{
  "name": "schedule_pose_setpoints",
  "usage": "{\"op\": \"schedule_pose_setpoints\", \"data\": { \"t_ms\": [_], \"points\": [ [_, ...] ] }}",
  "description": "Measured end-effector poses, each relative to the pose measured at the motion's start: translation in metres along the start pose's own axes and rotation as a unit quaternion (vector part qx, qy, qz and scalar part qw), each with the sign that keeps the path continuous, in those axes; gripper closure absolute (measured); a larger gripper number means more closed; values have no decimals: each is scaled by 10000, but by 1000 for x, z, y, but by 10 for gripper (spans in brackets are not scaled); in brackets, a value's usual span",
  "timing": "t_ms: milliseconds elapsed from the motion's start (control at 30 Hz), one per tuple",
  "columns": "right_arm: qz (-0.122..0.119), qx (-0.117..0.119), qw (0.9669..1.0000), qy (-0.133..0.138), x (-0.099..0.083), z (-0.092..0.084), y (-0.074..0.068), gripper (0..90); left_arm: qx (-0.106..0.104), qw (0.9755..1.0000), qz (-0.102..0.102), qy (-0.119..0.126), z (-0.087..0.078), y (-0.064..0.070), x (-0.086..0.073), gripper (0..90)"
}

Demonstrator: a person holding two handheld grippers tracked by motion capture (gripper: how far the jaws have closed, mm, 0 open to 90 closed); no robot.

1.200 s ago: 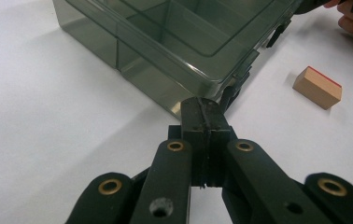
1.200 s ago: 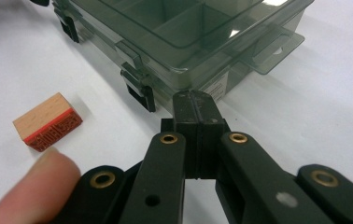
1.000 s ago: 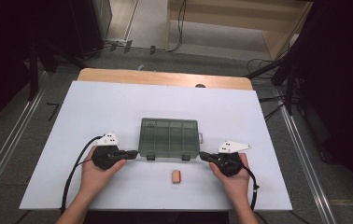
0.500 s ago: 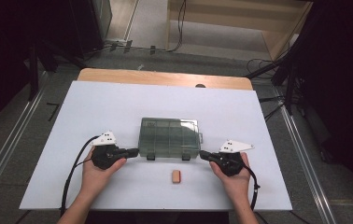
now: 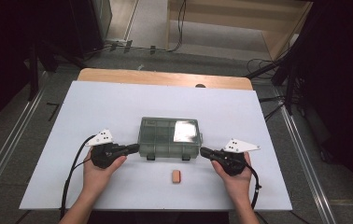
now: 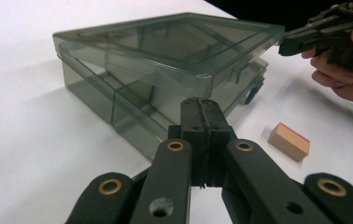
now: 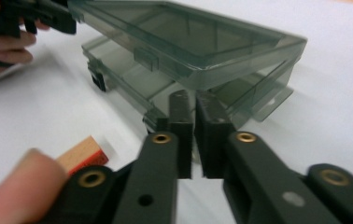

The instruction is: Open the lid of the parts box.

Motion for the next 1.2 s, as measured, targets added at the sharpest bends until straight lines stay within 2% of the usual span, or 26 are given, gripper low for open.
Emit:
{"op": "schedule_pose_setpoints", "data": {
  "t_ms": [200, 267, 333, 400, 467, 500, 533, 600, 700, 867, 1000, 1033, 1067, 1133, 1167, 1200],
  "points": [
    [81, 24, 9995, 306, 6, -8, 0, 686, 182, 9997, 77, 166, -1, 3, 7, 900],
    [121, 51, 9991, 401, 8, -11, -1, 606, 242, 9994, 99, 243, -1, 4, 9, 899],
    [94, -41, 9989, 456, 10, -13, -2, 512, 265, 9991, 137, 285, 0, 5, 10, 900],
    [54, -99, 9984, 555, 12, -14, -4, 375, 272, 9989, 205, 323, 2, 6, 12, 900],
    [125, -126, 9974, 702, 13, -14, -6, 166, 294, 9987, 228, 336, 4, 7, 14, 900],
    [156, -223, 9968, 755, 14, -13, -7, 6, 285, 9987, 240, 347, 6, 7, 15, 900],
    [179, -311, 9965, 754, 15, -12, -8, 0, 294, 9987, 236, 352, 7, 7, 17, 900],
    [200, -204, 9957, 885, 16, -14, -10, 0, 329, 9984, 223, 399, 9, 6, 20, 900],
    [291, -50, 9952, 933, 17, -14, -11, 0, 392, 9979, 194, 483, 11, 4, 27, 900],
    [369, -115, 9935, 1071, 20, -17, -11, 0, 483, 9965, 180, 658, 12, 0, 37, 900],
    [275, -222, 9941, 1027, 24, -16, -13, 0, 593, 9956, 219, 686, 13, -3, 45, 900],
    [249, -328, 9932, 1088, 26, -16, -14, 46, 604, 9955, 233, 689, 13, -4, 47, 899],
    [264, -384, 9925, 1130, 28, -16, -15, 55, 628, 9953, 231, 698, 13, -6, 49, 899],
    [256, -370, 9921, 1169, 33, -15, -16, 64, 659, 9949, 221, 725, 14, -9, 51, 899],
    [253, -453, 9913, 1206, 36, -14, -18, 120, 678, 9949, 205, 720, 15, -10, 52, 899],
    [247, -544, 9905, 1239, 38, -13, -19, 126, 707, 9945, 194, 747, 16, -12, 54, 899]
  ]
}}
Point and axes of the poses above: each handheld gripper's, and its own axes: z roughly forward along the jaws, x roughly out of its top, y roughly to its right, the point moved 2 cm from there along z, roughly forward along the jaws, and after that the axes turned 14 degrees about z, right-handed, at the moved point
